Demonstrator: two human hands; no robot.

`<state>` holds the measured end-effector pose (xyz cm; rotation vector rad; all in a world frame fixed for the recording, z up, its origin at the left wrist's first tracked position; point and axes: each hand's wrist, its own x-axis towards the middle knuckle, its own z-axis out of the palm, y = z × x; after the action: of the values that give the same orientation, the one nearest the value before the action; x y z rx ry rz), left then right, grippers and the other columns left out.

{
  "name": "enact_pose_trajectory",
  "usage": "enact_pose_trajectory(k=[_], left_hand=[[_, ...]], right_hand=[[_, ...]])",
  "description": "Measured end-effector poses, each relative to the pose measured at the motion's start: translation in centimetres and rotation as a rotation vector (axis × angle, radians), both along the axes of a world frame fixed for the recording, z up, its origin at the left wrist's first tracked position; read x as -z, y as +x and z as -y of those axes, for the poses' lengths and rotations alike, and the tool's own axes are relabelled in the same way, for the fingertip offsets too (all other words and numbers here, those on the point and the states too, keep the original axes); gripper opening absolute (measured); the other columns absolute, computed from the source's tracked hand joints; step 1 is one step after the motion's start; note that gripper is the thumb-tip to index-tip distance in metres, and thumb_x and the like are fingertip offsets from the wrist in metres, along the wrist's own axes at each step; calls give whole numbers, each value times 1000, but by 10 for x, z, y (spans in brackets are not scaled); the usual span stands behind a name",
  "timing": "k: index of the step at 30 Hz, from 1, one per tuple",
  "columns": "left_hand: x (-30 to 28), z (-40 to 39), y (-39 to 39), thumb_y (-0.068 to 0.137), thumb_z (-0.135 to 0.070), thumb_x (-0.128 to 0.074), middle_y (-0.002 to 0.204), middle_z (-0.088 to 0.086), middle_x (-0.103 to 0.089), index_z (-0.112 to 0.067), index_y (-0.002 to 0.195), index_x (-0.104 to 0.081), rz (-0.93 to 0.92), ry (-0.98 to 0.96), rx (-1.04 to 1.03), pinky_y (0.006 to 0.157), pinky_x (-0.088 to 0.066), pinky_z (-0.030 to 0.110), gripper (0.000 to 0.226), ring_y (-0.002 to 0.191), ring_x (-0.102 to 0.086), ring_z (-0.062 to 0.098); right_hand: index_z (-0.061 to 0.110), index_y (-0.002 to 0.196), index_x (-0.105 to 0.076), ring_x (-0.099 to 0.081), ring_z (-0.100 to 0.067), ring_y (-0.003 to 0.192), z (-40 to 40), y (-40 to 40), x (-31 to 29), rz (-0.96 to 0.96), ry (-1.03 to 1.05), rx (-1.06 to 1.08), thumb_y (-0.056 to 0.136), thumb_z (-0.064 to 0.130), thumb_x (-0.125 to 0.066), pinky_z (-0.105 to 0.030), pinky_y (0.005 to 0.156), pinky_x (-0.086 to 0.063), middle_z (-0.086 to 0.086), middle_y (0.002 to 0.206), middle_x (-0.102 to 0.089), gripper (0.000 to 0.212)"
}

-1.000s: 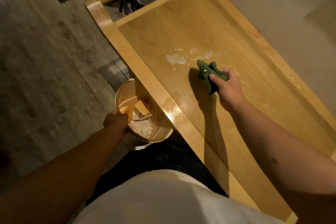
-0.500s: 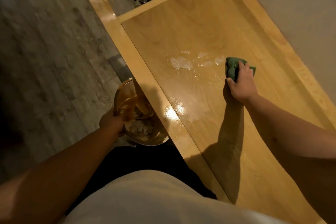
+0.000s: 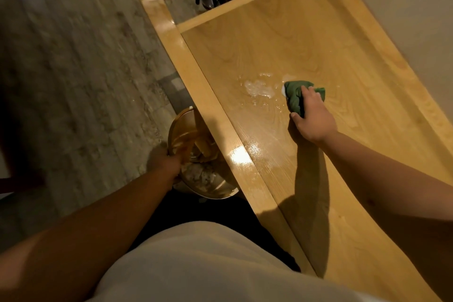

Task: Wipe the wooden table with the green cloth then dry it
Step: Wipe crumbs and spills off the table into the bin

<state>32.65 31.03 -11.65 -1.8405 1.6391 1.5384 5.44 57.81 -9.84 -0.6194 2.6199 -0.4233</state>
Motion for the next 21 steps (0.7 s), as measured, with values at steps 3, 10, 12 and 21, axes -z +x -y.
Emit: enact_pose_trajectory(k=[3, 10, 12, 21], left_hand=[[1, 3, 1, 81, -38, -79, 105, 16, -66, -26, 97, -64, -3, 0, -3, 77, -60, 61, 25, 93, -65, 38], [-5, 3, -1, 91, -42, -70, 112, 18, -63, -13, 122, -65, 18, 16, 31, 88, -57, 58, 43, 105, -63, 42], [-6, 3, -1, 92, -42, -69, 111, 17, -62, -14, 121, -65, 15, 30, 12, 87, -58, 58, 41, 106, -63, 42], [-5, 3, 1, 87, -43, -74, 109, 17, -69, -21, 90, -68, -2, -10, 17, 84, -59, 56, 23, 98, -66, 39]], right_hand=[[15, 156, -16, -12, -30, 151, 11, 13, 1, 4, -14, -43, 94, 28, -63, -48, 118, -25, -12, 164, -16, 79], [18, 156, -17, -9, -28, 152, 34, 41, 2, 16, -32, -137, 94, 27, -62, -46, 117, -26, -10, 165, -14, 77], [19, 156, -19, -10, -28, 152, 43, 52, 2, 22, -54, -160, 94, 26, -63, -45, 117, -25, -9, 165, -16, 76], [22, 154, -27, -16, -28, 151, 84, 104, 0, 77, -151, -334, 91, 20, -61, -42, 118, -22, -7, 163, -24, 72]])
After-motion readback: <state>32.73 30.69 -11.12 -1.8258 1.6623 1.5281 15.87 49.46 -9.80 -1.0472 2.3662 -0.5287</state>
